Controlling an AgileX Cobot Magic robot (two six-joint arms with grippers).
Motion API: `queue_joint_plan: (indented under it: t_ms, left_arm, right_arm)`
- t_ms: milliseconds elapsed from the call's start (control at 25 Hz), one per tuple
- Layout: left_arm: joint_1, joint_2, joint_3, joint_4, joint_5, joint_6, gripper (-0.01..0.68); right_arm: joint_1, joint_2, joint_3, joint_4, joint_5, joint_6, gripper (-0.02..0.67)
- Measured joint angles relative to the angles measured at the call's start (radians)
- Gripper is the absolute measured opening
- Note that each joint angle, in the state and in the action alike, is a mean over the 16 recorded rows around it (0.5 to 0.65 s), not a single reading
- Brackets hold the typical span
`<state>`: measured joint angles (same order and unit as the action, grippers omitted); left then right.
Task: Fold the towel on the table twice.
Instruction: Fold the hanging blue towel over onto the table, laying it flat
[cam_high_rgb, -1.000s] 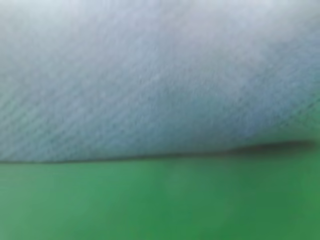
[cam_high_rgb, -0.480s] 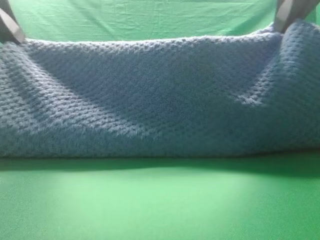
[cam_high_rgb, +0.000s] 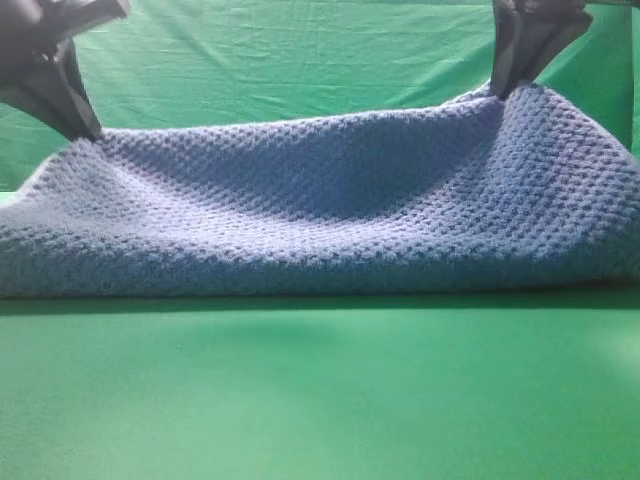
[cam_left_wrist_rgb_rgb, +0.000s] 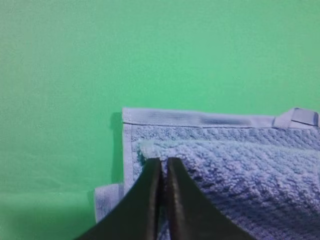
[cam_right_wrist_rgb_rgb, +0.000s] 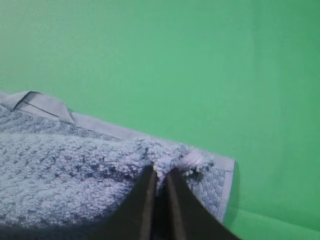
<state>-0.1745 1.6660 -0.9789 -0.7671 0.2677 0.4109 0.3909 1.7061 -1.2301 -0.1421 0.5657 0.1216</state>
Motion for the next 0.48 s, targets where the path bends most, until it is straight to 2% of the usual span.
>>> queue_joint_plan:
  t_ms: [480]
  left_arm:
    - [-0.001,0.094,-0.06,-0.006,-0.032,0.004,0.0]
  right_arm:
    - [-0.016,0.13,-0.067,-0.05,-0.051,0.044,0.0]
